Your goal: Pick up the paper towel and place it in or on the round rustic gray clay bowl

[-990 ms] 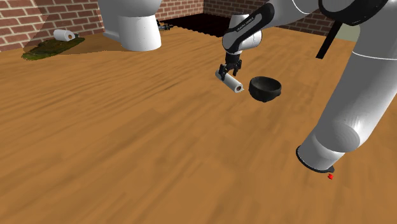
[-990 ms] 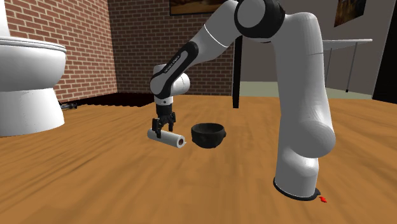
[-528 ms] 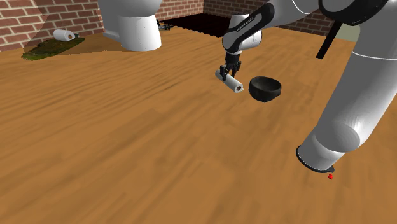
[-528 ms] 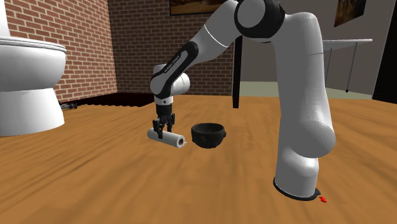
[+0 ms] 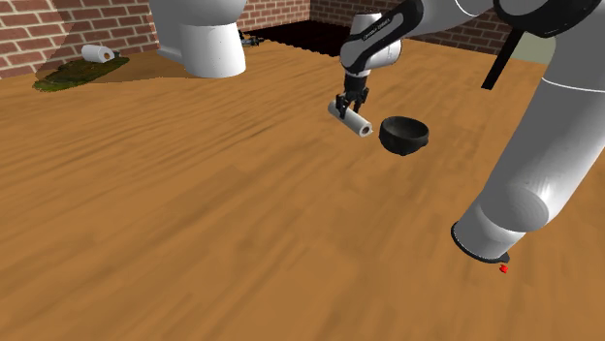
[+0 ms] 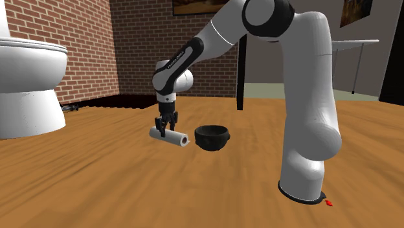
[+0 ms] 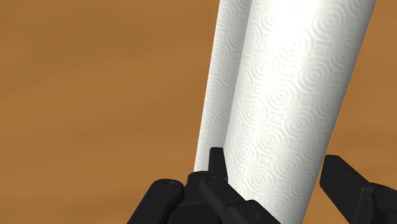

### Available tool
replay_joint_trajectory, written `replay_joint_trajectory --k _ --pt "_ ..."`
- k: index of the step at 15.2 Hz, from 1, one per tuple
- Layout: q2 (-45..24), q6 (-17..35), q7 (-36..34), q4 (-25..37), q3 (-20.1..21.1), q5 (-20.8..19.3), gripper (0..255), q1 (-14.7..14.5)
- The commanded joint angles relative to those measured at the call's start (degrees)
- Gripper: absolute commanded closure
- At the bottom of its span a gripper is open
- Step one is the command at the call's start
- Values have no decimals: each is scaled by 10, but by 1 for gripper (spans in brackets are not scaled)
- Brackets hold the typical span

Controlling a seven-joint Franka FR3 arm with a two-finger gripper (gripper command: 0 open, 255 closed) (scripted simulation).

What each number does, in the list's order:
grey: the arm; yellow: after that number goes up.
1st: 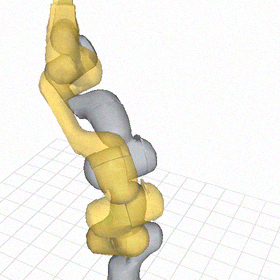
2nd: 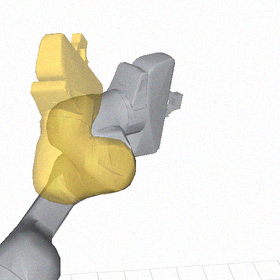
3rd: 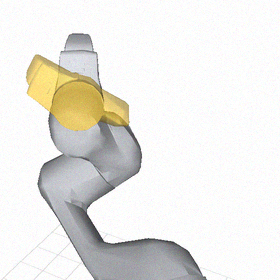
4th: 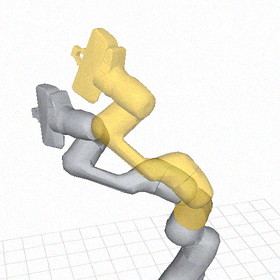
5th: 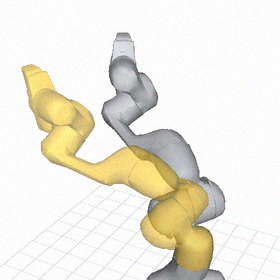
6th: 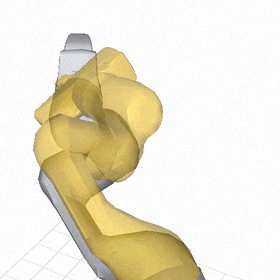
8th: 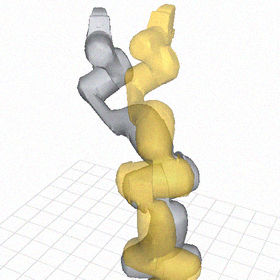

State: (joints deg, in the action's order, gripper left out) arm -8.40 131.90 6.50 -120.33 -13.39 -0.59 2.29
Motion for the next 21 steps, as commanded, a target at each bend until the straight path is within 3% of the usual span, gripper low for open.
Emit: replay_joint_trajectory --k 1,21 --pt "8 -14 -1 6 -1 -2 255 0" --pt "66 -160 -6 95 -1 -16 255 -4"
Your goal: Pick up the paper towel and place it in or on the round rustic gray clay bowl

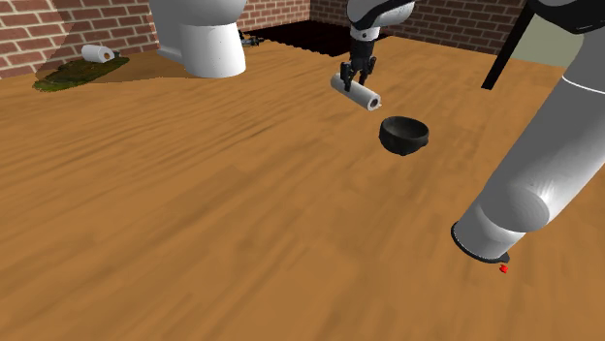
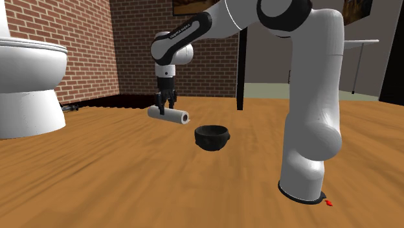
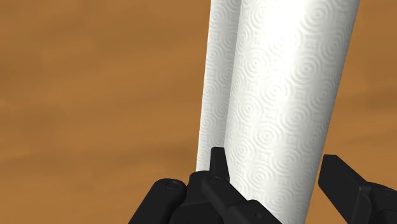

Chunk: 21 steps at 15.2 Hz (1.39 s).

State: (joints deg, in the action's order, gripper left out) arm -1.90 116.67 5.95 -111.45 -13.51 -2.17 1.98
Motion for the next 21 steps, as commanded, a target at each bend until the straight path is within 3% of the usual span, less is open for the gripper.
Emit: replay_joint_trajectory --k 1,7,14,21 --pt "3 -15 -1 12 0 -1 255 -1" --pt "10 -56 0 46 1 -2 255 -1" --pt "161 -47 13 -109 -11 -41 255 17" --pt "309 -70 35 -230 -25 -81 255 50"
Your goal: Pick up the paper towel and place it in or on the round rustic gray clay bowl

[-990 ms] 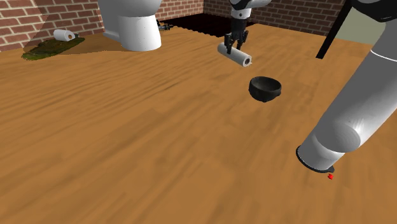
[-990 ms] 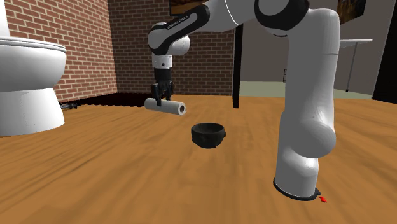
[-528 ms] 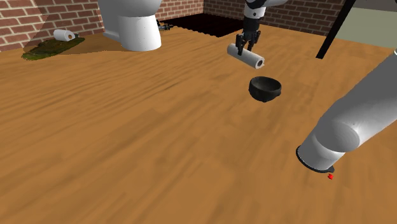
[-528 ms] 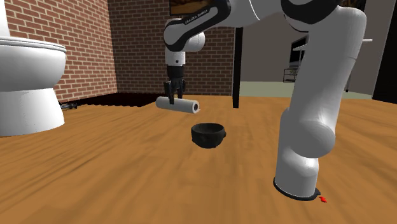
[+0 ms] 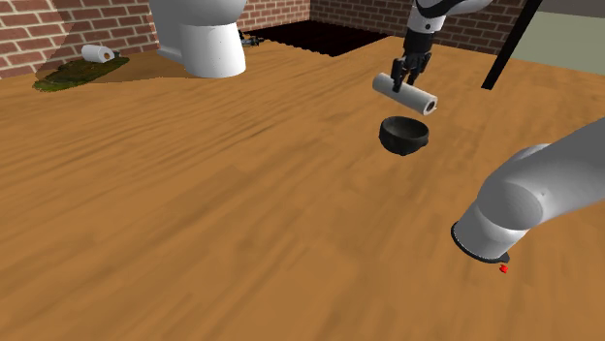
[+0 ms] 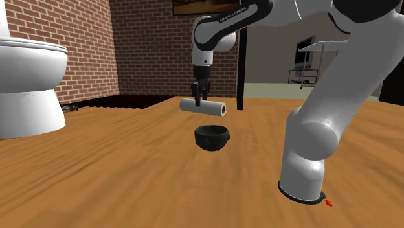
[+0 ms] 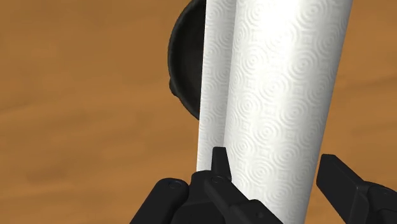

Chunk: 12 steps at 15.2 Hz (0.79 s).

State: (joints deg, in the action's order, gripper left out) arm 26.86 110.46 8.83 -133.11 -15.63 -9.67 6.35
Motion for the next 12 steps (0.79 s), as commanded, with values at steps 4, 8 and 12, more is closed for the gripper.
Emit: replay_joint_trajectory --k 4,8,12 --pt "85 -20 20 -62 -12 -25 255 25" --pt "81 12 18 -90 -16 -29 255 26" --pt "75 44 17 -116 -21 -33 255 28"
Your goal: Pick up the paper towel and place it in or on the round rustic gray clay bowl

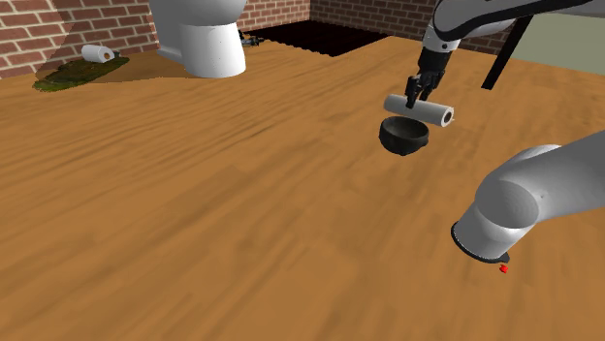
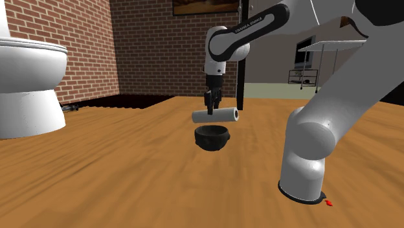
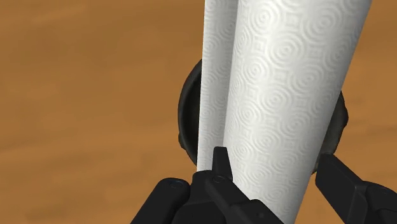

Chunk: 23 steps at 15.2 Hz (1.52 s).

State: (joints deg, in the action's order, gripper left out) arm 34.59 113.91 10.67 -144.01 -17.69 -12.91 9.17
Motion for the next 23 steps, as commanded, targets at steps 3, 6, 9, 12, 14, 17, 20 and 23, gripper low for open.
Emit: replay_joint_trajectory --k 3,6,9,12,14,17,20,23 --pt "-9 35 -3 -26 -5 -4 255 1" --pt "-19 66 -4 -47 -10 -7 255 2" --pt "-19 66 -4 -47 -10 -7 255 2" --pt "-19 66 -4 -47 -10 -7 255 2" --pt "-19 66 -4 -47 -10 -7 255 2" --pt "-20 66 -2 -46 -11 -8 0 2" --pt "-19 66 -4 -47 -10 -7 0 2" --pt "4 1 -3 -5 3 0 0 0"
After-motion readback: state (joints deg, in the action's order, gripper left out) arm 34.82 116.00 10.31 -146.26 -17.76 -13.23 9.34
